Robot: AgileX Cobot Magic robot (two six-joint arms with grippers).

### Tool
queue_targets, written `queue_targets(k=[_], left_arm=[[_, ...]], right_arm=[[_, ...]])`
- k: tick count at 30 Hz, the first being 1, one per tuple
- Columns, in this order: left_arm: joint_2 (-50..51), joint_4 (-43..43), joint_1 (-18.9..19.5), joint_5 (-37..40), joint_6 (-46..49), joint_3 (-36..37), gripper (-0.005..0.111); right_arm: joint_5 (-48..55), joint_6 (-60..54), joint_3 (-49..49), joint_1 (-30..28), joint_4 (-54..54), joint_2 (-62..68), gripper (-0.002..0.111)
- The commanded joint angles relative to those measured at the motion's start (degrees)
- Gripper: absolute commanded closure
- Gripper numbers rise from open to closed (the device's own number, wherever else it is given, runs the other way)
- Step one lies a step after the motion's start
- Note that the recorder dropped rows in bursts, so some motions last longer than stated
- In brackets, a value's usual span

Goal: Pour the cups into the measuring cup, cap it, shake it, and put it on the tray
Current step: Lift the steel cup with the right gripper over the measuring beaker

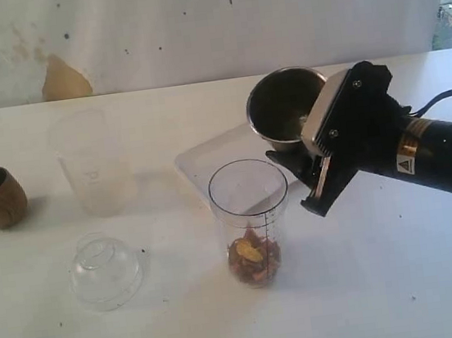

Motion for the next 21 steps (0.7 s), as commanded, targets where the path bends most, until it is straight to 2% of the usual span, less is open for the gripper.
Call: queue_targets(k=[1,21], left_arm=[[-0.3,0.2,0.0,-0.6,0.1,0.2,0.106],[-0.3,0.2,0.0,-0.6,0.1,0.2,0.106]], right_arm=[[-4.6,-3.4,-0.7,0.1,0.6,-0.9,0.108],[-5.8,-18.3,-0.7,0.1,0.8,-0.9,0.108]])
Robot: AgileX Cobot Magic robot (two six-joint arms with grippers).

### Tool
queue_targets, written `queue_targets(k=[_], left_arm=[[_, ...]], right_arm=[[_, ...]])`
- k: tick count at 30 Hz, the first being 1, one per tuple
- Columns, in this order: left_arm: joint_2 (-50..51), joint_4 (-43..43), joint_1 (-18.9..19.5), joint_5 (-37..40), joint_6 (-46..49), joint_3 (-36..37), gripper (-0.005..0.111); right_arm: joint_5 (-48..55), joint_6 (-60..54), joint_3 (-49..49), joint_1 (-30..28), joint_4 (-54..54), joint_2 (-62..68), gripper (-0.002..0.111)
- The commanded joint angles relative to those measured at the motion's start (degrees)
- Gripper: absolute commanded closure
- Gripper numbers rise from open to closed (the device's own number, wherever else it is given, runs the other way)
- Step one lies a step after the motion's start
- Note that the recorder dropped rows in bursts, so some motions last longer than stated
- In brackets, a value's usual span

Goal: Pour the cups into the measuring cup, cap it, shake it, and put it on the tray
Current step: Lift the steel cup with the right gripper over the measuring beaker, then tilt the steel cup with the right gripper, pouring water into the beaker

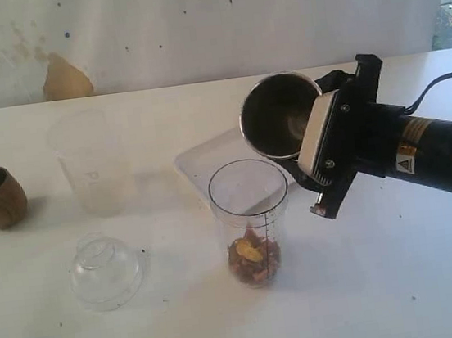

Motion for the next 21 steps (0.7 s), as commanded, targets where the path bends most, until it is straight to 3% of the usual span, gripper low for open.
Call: queue_targets(k=[1,21], left_arm=[[-0.3,0.2,0.0,-0.6,0.1,0.2,0.106],[-0.3,0.2,0.0,-0.6,0.1,0.2,0.106]], right_arm=[[-4.5,-3.2,-0.7,0.1,1.1,-0.9,0.108],[-6.0,-9.5,-2.8,0.1,1.3,-0.9,0.108]])
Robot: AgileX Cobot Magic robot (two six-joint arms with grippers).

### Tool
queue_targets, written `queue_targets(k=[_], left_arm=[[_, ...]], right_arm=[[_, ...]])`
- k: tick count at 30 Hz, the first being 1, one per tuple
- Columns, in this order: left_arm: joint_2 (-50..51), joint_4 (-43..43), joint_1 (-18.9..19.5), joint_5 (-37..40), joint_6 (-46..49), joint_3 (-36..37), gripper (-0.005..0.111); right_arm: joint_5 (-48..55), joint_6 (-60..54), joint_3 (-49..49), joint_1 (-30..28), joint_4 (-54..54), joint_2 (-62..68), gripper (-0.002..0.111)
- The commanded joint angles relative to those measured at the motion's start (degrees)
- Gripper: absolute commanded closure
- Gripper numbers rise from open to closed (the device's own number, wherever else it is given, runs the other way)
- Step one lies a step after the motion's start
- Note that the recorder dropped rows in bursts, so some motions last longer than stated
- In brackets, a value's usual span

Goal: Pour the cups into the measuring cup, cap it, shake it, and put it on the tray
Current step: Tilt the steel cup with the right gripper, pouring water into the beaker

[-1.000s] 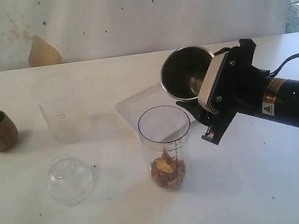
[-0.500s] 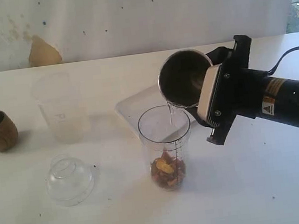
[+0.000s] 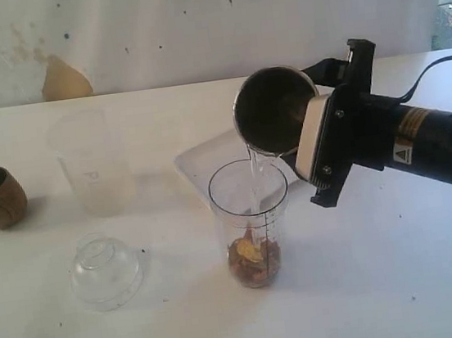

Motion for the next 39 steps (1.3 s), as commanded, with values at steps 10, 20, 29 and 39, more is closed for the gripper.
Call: queue_targets(k=[10,20,29,39], left_arm=[[-0.3,0.2,0.0,-0.6,0.1,0.2,0.106],[-0.3,0.2,0.0,-0.6,0.1,0.2,0.106],[-0.3,0.2,0.0,-0.6,0.1,0.2,0.106],[-0.3,0.2,0.0,-0.6,0.1,0.2,0.106]], right_arm=[[-0.4,-2.2,-4.3,0.1,1.3,-0.9,0.108],[-0.4,-7.8,-4.3,0.1,1.3,-0.9,0.108],[-0.9,-10.9,-5.1,0.1,1.3,-0.9,0.108],[-0.9,-13.8,-5.6,0.1,1.3,-0.9,0.108]])
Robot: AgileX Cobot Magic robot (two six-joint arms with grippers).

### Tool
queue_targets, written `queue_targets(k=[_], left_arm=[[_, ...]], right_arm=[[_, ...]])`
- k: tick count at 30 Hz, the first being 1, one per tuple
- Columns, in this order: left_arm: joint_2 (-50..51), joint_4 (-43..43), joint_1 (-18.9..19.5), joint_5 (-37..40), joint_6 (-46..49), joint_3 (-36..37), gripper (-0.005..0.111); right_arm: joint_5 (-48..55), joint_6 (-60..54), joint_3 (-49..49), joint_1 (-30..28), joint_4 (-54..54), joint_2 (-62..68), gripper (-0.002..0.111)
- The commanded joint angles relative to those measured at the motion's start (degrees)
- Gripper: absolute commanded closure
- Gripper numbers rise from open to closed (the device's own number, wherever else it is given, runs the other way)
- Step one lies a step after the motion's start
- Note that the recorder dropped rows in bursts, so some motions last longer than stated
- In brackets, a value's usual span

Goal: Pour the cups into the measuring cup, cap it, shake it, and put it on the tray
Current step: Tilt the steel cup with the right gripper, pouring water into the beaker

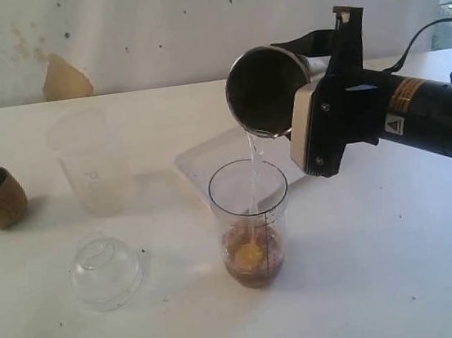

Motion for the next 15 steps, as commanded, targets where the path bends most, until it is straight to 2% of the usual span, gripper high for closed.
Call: queue_targets(k=[1,15], left_arm=[[-0.3,0.2,0.0,-0.6,0.1,0.2,0.106],[-0.3,0.2,0.0,-0.6,0.1,0.2,0.106]], right_arm=[[-3.2,-0.8,-0.7,0.1,1.3,-0.9,0.108],[-3.1,-0.3,-0.7,0.1,1.3,-0.9,0.108]])
